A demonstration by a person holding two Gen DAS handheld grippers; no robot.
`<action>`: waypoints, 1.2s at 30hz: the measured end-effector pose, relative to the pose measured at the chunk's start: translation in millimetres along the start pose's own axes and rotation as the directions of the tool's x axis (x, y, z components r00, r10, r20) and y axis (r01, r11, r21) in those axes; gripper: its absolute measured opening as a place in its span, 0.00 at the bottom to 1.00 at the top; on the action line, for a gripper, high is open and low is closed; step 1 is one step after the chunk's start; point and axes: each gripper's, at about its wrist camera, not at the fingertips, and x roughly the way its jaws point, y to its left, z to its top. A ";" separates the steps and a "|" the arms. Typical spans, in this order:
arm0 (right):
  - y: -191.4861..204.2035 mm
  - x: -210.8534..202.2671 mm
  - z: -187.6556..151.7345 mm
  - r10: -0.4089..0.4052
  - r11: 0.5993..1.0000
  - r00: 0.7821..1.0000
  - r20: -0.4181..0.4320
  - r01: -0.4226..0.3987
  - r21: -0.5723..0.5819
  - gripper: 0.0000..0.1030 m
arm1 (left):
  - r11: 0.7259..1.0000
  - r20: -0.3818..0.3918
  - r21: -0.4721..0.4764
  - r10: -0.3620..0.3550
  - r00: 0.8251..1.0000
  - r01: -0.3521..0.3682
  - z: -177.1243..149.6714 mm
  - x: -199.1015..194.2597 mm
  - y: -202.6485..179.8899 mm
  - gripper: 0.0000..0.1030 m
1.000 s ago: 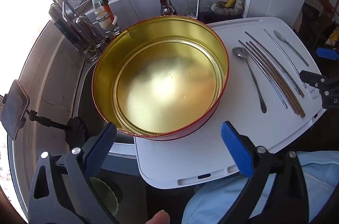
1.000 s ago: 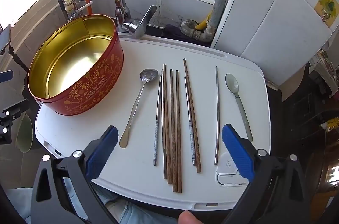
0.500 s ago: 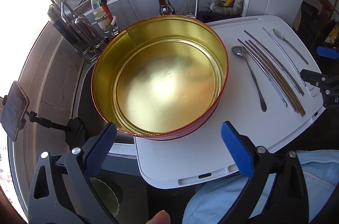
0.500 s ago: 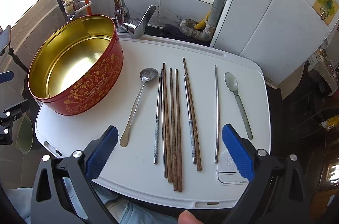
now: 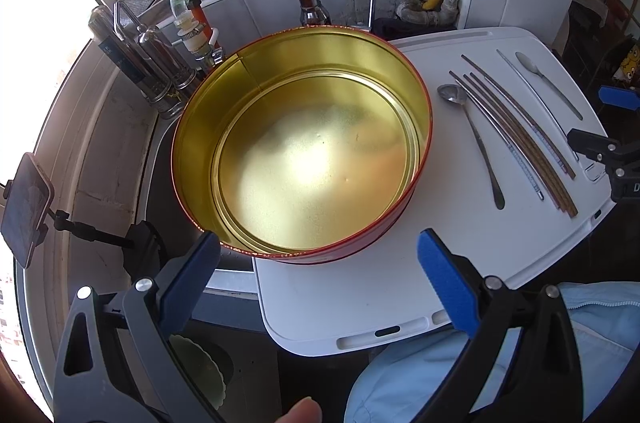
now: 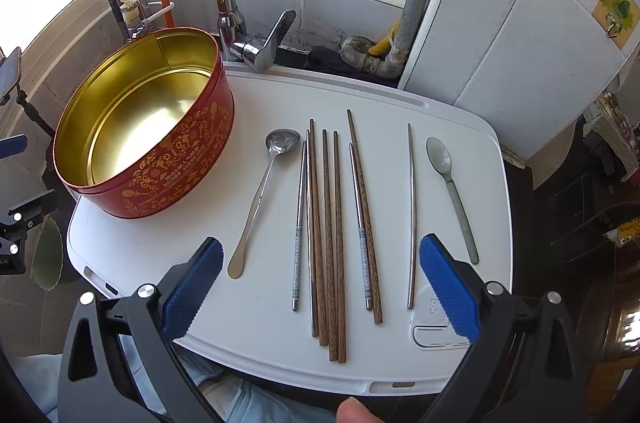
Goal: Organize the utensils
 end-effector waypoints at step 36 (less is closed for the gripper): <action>-0.7 0.8 -5.0 0.027 0.999 1.000 -0.009 -0.027 0.025 0.96 | 0.999 0.004 0.007 -0.032 0.999 0.032 0.9 2.8 3.2 0.93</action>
